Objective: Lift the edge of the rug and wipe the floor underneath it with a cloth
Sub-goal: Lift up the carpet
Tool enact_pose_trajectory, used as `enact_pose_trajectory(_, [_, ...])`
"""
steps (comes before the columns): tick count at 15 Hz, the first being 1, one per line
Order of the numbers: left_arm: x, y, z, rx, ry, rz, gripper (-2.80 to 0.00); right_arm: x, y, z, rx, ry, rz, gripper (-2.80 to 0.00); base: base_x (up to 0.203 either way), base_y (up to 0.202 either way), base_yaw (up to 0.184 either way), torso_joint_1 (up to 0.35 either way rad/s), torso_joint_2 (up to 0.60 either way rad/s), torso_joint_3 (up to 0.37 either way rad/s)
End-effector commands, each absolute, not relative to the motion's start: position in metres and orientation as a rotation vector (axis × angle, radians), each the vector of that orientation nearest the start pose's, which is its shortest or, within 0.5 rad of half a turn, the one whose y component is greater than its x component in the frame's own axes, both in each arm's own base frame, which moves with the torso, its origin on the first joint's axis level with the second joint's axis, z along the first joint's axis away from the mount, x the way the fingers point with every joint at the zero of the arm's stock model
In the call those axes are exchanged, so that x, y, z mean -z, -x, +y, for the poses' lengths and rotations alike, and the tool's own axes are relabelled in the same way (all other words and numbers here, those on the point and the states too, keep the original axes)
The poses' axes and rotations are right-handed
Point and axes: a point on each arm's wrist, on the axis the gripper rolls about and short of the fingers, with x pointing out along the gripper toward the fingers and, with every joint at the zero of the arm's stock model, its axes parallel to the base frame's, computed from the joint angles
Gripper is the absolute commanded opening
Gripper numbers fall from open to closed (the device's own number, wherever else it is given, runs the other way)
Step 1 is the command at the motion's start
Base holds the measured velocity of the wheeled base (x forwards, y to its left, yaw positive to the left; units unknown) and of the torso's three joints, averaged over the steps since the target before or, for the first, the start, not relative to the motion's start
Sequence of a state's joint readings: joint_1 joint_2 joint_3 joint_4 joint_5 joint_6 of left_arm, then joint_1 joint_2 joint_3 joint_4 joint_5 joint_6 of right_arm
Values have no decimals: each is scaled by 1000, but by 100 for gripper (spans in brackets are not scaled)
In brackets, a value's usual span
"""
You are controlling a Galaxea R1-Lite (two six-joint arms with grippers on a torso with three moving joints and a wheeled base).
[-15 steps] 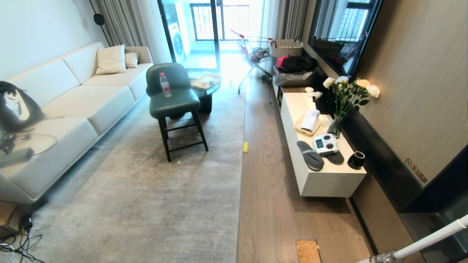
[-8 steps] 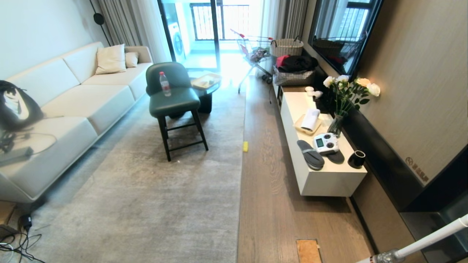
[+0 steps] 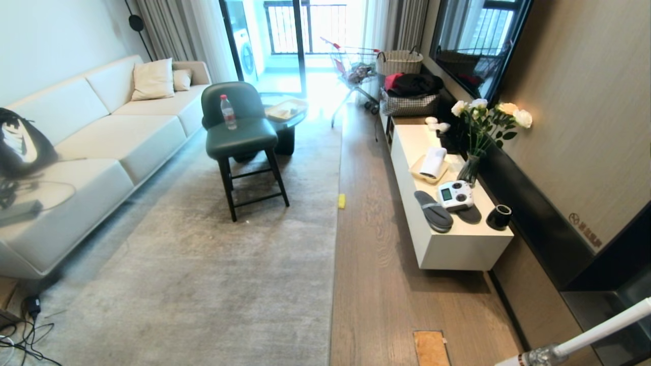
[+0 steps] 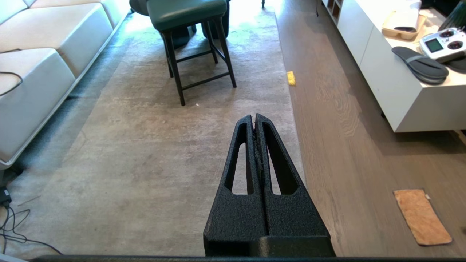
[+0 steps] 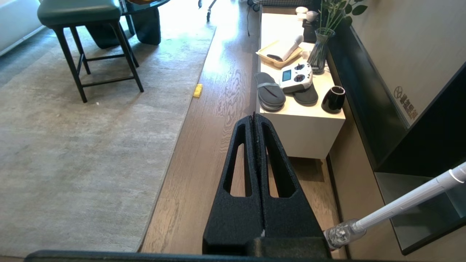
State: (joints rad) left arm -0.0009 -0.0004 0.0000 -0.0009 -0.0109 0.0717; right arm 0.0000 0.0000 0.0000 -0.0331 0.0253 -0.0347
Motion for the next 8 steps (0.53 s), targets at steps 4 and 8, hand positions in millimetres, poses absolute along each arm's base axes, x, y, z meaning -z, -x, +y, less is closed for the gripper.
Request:
enact_pose_trajectory(4, [-76, 23, 0, 12, -72, -2, -280, -79, 23, 1, -26, 36, -33, -280, 0, 0, 0, -127, 305, 176])
enact_pose_trajectory(8, [-76, 23, 0, 12, -72, -2, -280, -79, 23, 1, -26, 34, -33, -280, 0, 0, 0, -138, 327, 188])
